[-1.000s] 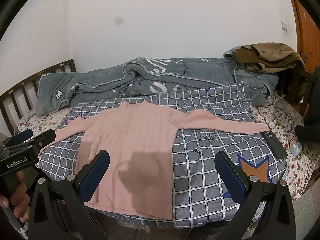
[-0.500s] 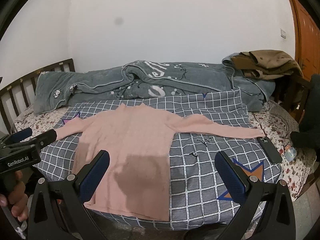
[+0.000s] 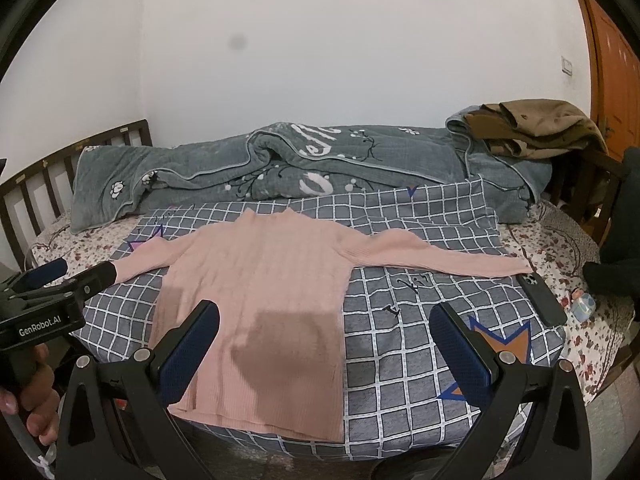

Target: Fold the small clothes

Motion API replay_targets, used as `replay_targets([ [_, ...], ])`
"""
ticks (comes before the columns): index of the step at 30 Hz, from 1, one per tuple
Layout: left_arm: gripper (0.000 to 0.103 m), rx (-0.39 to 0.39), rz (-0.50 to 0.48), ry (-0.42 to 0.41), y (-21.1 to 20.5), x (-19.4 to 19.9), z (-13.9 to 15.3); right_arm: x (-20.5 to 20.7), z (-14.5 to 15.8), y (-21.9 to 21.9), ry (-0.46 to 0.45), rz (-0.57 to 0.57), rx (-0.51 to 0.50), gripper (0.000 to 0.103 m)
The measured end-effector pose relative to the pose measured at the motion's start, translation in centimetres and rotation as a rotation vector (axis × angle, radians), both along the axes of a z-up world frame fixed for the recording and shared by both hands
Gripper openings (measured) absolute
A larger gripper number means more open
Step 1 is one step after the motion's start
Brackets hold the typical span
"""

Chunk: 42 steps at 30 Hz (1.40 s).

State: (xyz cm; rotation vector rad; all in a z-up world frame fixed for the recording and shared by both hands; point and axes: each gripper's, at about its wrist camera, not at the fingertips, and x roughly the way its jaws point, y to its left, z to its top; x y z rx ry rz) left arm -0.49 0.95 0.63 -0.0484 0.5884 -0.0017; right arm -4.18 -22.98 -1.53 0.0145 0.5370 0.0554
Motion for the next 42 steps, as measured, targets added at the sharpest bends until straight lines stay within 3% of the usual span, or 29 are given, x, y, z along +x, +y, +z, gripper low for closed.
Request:
replay_targets([
  [27, 0.103, -0.019, 0.006, -0.074, 1.6, 1.0, 0.6, 1.2, 0.1, 0.8, -0.035, 0.026, -0.008, 0.103],
  [33, 0.103, -0.048, 0.087, -0.116, 4.2, 3.1, -2.6, 3.9, -1.3, 1.2, -0.04, 0.039, 0.008, 0.102],
  [39, 0.103, -0.084, 0.16, 0.005, 9.7, 7.5, -7.2, 8.3, -4.3, 3.1, 0.039, 0.102, -0.029, 0.096],
  [42, 0.099, -0.157, 0.255, 0.014, 14.4, 8.5, -9.1, 10.4, -6.0, 4.1, 0.059, 0.139, -0.027, 0.096],
])
